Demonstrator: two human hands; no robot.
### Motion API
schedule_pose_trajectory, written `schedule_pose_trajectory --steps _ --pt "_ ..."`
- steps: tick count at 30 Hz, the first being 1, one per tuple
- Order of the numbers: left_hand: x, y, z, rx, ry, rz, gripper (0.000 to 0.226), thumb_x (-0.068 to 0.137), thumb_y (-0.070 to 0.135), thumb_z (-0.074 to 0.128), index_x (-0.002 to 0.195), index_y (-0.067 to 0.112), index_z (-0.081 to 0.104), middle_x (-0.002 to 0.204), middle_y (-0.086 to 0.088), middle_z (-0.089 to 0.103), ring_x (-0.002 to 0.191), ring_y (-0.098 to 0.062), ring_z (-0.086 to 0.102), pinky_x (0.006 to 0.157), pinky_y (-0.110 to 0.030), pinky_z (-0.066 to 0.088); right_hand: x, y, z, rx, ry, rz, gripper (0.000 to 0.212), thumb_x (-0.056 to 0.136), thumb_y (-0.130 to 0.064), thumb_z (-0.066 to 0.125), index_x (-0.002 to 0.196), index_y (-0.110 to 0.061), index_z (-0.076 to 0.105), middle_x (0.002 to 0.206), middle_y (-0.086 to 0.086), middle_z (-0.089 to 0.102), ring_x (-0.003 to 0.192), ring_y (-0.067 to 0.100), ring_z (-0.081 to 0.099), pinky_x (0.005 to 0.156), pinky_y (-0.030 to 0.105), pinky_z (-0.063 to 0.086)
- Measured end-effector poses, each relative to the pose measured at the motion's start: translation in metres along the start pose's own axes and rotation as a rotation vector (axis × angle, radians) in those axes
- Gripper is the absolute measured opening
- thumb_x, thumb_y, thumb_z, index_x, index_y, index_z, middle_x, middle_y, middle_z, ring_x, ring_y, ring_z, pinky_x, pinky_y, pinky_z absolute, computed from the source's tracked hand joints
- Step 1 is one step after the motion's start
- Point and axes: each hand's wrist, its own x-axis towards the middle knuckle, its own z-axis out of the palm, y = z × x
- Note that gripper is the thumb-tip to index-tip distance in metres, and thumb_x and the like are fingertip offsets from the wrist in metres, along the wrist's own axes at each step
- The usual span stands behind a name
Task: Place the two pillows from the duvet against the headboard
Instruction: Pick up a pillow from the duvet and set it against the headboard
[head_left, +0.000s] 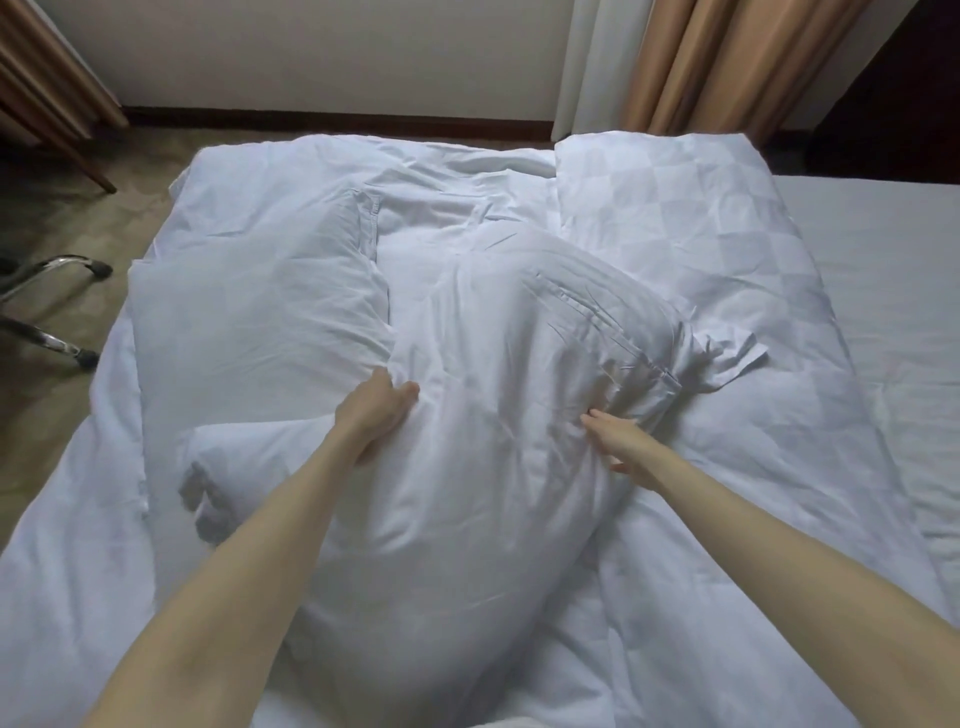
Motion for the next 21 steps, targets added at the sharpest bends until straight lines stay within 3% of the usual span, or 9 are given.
schedule_pose_trajectory --steps 2,4,8,10,12,14,21 --pt "-0.016 0.006 0.005 -0.072 0.015 0.042 0.057 0.087 0.045 0.042 0.133 0.012 0.043 0.136 -0.018 0.055 0.122 -0.035 0.052 0.092 -0.040 0.037 -0.007 0.003 -0.005 -0.016 0.054 -0.058 0.032 0.094 -0.029 0.051 0.119 -0.012 0.060 0.109 0.006 0.054 0.094 0.017 0.055 0.072 0.028 0.037" --pt "-0.038 0.011 0.007 -0.140 0.037 0.095 0.043 0.088 0.044 0.041 0.118 0.015 0.050 0.129 -0.017 0.059 0.117 -0.035 0.054 0.090 -0.040 0.037 -0.017 0.005 -0.010 -0.026 0.137 -0.145 0.013 0.091 -0.014 0.051 0.096 -0.008 0.061 0.082 0.008 0.049 0.064 0.015 0.044 0.054 0.024 0.030" --pt "-0.093 0.024 0.014 -0.152 0.062 0.180 0.028 0.088 0.044 0.040 0.095 0.017 0.046 0.113 -0.015 0.065 0.104 -0.035 0.057 0.079 -0.040 0.037 -0.050 0.011 -0.022 0.070 0.272 -0.276 0.025 0.089 0.002 0.051 0.110 0.006 0.061 0.096 0.013 0.058 0.084 0.022 0.051 0.062 0.025 0.040" --pt "-0.124 0.033 0.020 -0.129 0.069 0.205 0.028 0.088 0.044 0.038 0.095 0.018 0.043 0.108 -0.014 0.065 0.101 -0.035 0.058 0.076 -0.039 0.037 -0.073 0.014 -0.027 0.124 0.312 -0.362 0.024 0.088 0.007 0.049 0.108 0.011 0.061 0.095 0.018 0.061 0.085 0.023 0.055 0.069 0.024 0.046" --pt "-0.152 0.042 0.028 -0.106 0.076 0.221 0.024 0.088 0.043 0.038 0.093 0.020 0.039 0.105 -0.013 0.065 0.098 -0.036 0.058 0.073 -0.038 0.034 -0.099 0.020 -0.032 0.183 0.339 -0.475 0.023 0.088 0.012 0.044 0.103 0.014 0.060 0.090 0.019 0.062 0.075 0.022 0.060 0.062 0.013 0.049" --pt "-0.178 0.053 0.037 -0.106 0.071 0.240 0.021 0.088 0.040 0.038 0.092 0.021 0.035 0.103 -0.015 0.065 0.096 -0.036 0.058 0.072 -0.038 0.034 -0.122 0.030 -0.036 0.207 0.351 -0.576 0.022 0.088 0.013 0.042 0.098 0.012 0.062 0.084 0.017 0.063 0.063 0.013 0.062 0.051 0.005 0.044" --pt "-0.252 0.086 0.073 -0.124 0.050 0.294 0.021 0.088 0.037 0.041 0.095 0.021 0.029 0.108 -0.019 0.065 0.088 -0.035 0.055 0.072 -0.037 0.035 -0.171 0.080 -0.059 0.303 0.387 -0.634 0.027 0.084 0.008 0.044 0.080 -0.011 0.063 0.079 0.014 0.068 0.066 0.017 0.062 0.056 0.011 0.046"
